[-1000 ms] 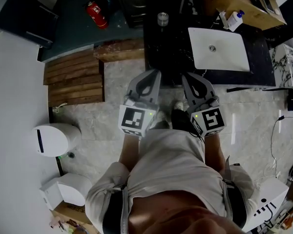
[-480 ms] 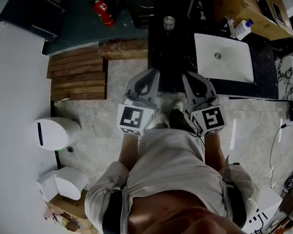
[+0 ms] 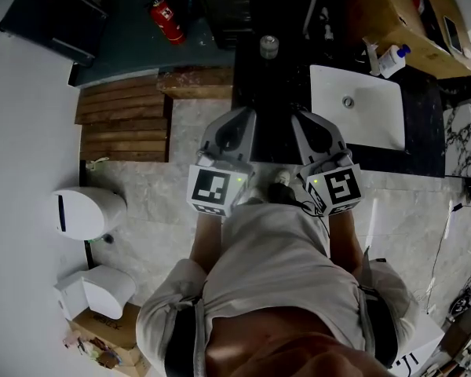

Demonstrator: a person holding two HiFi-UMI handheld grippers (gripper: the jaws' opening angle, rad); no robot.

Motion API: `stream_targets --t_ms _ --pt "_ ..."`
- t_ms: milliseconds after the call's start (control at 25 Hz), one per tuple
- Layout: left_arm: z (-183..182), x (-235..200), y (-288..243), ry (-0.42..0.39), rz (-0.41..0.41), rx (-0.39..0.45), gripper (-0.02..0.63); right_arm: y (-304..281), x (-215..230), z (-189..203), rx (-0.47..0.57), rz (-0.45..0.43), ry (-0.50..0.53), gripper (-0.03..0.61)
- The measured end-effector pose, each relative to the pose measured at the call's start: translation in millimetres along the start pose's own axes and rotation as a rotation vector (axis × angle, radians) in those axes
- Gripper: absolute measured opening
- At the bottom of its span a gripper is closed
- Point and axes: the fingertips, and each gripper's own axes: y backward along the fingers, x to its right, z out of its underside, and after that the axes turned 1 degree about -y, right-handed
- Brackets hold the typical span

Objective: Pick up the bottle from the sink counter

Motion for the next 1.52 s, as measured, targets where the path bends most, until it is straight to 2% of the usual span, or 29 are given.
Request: stream_targets --t_ms 520,880,1240,1520 --pt "-8 9 -48 -0.026 -0.035 -0.019 0.002 -17 43 -6 0.031 -0.061 -0.016 -0.008" --pt "7 22 -76 -0.011 -0.046 -0.064 0.002 -21 66 2 0.016 -0.092 -0.033 -0.008" --pt "23 24 -99 0.006 0.0 -0.097 0.002 -36 79 20 -0.019 -0.089 -0.067 -0.008" --pt "36 5 -119 0.015 0.041 -0.103 0.002 -59 85 36 -0.059 -0.056 -0.087 -0.008"
